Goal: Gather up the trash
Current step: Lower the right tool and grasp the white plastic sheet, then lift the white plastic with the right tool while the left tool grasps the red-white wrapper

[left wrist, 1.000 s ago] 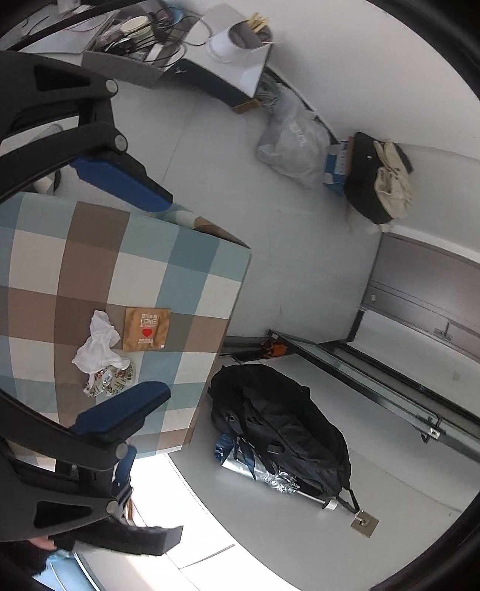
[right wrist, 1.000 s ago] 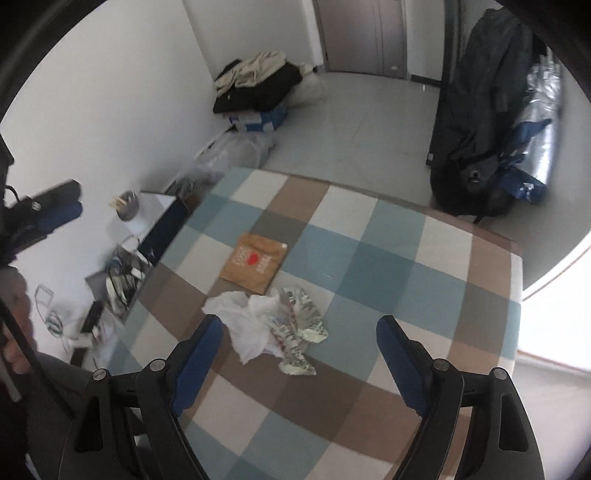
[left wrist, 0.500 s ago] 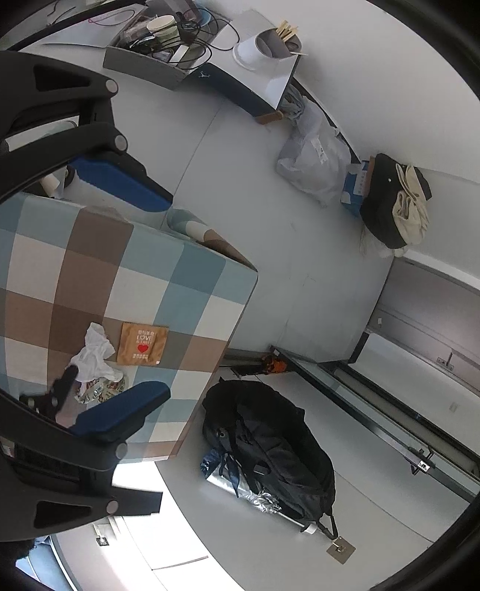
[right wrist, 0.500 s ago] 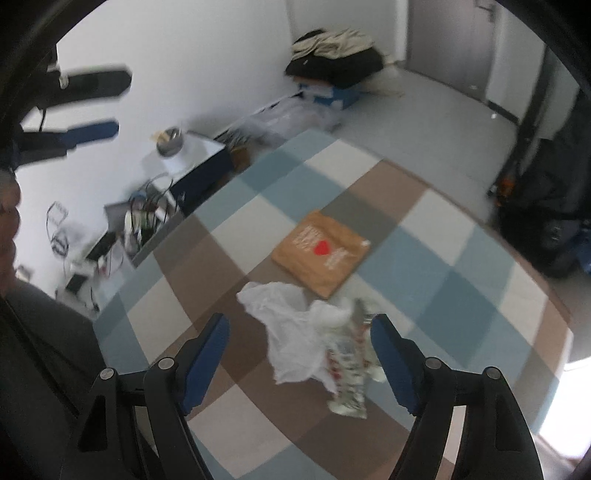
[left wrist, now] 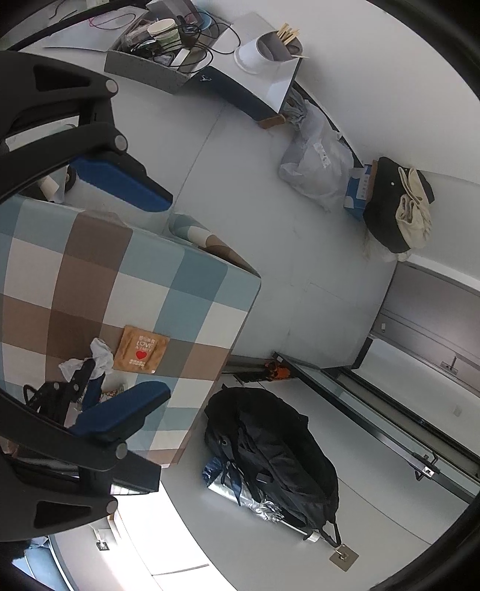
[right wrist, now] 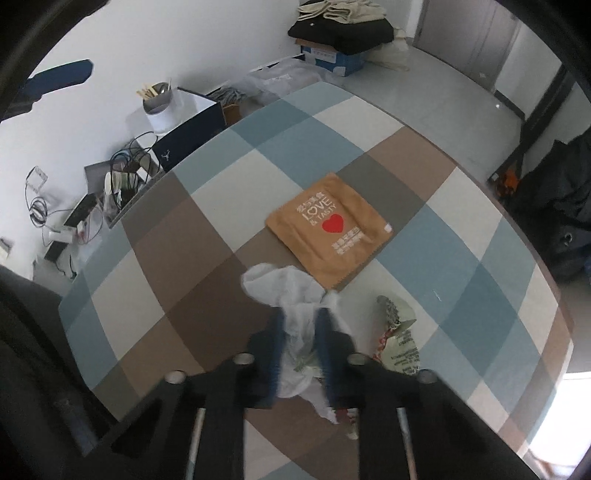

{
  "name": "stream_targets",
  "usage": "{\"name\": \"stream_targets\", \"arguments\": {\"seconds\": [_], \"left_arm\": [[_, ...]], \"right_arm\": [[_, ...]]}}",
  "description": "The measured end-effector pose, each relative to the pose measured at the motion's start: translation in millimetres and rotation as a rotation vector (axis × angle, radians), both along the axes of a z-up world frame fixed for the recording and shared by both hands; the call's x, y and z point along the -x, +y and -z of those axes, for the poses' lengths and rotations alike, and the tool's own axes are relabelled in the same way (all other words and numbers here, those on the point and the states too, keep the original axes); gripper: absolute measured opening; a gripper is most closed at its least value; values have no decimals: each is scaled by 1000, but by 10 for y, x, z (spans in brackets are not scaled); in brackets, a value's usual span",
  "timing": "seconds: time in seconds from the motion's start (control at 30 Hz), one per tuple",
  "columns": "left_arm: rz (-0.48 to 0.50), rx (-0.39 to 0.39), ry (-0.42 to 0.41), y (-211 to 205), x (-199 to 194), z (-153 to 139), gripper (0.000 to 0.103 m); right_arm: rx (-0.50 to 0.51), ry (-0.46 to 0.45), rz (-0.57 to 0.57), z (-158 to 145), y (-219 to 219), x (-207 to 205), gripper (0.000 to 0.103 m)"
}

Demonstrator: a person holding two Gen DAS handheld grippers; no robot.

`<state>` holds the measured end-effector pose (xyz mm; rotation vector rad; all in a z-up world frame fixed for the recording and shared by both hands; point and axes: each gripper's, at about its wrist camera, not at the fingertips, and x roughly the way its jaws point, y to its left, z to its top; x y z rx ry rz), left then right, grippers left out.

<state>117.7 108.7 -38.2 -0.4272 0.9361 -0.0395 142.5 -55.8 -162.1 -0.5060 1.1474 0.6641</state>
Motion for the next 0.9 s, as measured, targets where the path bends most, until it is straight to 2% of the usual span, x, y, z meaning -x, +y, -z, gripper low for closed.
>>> {"name": "stream_targets", "arguments": {"seconds": [0.1,0.2,0.27,0.43,0.63,0.83,0.9], "left_arm": [[0,-13,0,-7,-10,6,91],[0,-35,1,-6,-8,29,91],[-4,-49,5,-10,-8,58,91],[5,-55,39,-35,-9,151,91],[67,-73,53,-317,-46,215,91],[179,-115,103,-739,-114,380,91],[215,-155,112,-887,-146,444,87]], "right_arm": [[-77,8,13,-110,-59,16,10],[-207,7,45,-346,-195,21,10],[-329,24,85,-510,-357,15,10],[-508,-7,175,-843,-800,24,10],[-591,-27,268,-1033,-1156,-23,10],[-594,-66,325,-1109,-1447,14,10],[-586,-73,349,-1106,-1580,-4,10]]}}
